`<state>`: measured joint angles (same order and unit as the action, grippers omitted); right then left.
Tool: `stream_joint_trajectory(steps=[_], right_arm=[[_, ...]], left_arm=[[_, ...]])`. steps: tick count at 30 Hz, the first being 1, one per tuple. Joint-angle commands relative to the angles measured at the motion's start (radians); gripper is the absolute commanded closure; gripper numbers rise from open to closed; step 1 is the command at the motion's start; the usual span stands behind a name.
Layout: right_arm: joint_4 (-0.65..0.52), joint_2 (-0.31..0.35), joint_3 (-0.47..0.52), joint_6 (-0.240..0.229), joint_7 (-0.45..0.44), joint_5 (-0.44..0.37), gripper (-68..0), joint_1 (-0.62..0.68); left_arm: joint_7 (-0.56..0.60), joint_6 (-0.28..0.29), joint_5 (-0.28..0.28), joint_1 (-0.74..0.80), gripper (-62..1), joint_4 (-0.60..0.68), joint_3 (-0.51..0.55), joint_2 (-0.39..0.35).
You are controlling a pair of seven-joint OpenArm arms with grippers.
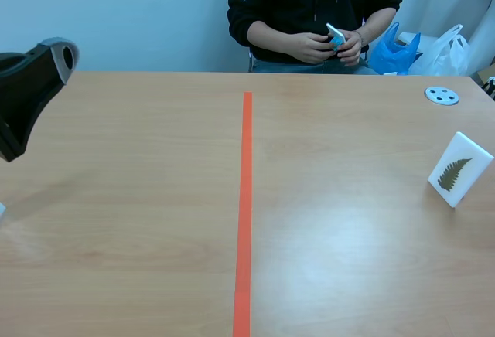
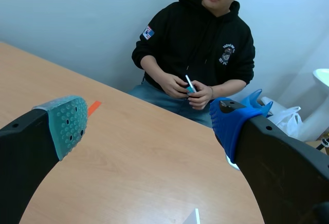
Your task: Sort the leaf by its shape. The table is split by an orange tape line. A compound leaf with several leaflets goes to the left side, a simple leaf with one blade goes to the right side. Return to the home posture when a red brick is placed on the table.
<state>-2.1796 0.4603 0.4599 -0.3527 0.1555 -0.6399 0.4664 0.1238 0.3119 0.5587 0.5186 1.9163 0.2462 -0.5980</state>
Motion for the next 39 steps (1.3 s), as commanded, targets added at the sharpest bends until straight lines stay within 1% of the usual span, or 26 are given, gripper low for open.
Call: stream_joint_trajectory(steps=[1,11,39], right_arm=[[-0.001,0.014,0.002,0.008,-0.016,-0.005,-48.9,0.002],[-0.001,0.014,0.002,0.008,-0.016,-0.004,-48.9,0.002],[-0.001,0.014,0.002,0.008,-0.004,-0.004,-48.9,0.002]], left_arm=[[0.015,-0.001,0.007,0.002,-62.3,0.002,-0.016,0.005],[0.037,-0.002,0.006,0.002,-62.3,0.002,-0.029,0.005],[0.037,-0.002,0.006,-0.001,-62.3,0.002,-0.029,0.005]])
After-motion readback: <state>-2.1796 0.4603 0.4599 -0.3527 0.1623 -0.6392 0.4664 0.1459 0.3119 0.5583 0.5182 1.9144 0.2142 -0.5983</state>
